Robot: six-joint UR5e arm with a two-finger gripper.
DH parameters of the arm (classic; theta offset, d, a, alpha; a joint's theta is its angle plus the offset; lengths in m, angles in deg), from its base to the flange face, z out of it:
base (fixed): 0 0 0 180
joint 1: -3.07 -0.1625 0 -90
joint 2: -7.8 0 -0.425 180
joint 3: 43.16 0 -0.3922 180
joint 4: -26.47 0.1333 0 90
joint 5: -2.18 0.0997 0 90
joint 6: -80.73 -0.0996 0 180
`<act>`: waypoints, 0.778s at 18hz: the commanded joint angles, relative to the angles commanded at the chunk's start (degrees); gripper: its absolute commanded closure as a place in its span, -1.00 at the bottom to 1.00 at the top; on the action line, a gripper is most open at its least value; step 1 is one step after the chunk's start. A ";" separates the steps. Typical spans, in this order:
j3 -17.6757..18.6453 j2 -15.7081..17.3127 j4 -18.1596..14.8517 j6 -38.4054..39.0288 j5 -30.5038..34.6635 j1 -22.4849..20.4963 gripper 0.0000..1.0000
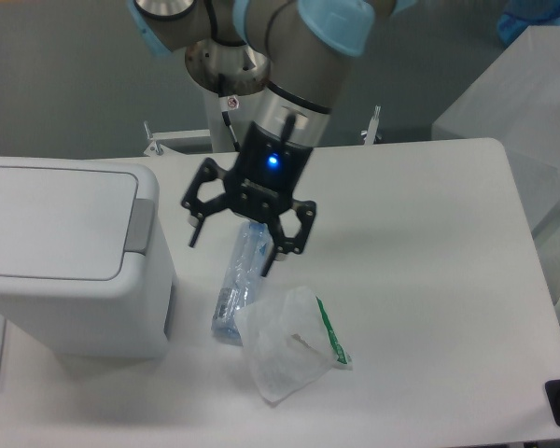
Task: Open the trash can
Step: 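Move the open gripper over the bottle toward the trash can lid edge, then push the gripper fingers against the lid edge to flip the lid up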
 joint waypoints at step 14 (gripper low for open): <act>3.60 1.58 0.09 -0.17 0.61 1.94 -1.00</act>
